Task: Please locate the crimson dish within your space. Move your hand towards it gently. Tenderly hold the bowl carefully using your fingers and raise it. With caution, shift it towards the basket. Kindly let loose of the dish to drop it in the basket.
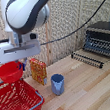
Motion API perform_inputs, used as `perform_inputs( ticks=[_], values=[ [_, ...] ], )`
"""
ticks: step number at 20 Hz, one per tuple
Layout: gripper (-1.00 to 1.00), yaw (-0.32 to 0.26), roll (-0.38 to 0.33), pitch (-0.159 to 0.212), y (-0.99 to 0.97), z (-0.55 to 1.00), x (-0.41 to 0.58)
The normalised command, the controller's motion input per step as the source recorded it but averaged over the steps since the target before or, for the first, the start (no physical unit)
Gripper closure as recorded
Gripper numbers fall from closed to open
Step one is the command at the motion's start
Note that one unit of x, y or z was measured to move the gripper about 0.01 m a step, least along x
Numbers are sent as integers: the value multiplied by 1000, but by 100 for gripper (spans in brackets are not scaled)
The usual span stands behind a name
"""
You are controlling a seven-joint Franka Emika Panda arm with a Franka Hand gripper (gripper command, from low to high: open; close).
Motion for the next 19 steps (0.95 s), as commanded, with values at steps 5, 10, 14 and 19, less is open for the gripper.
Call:
perform_inputs(
  ticks=[5,10,14,19],
  values=[
    [-100,21,-46,-77,213,-149,199],
    [-100,22,1,-16,34,115,52],
    [-100,9,17,-123,-294,623,275],
    [-100,16,-20,-154,-190,679,190]
  ],
)
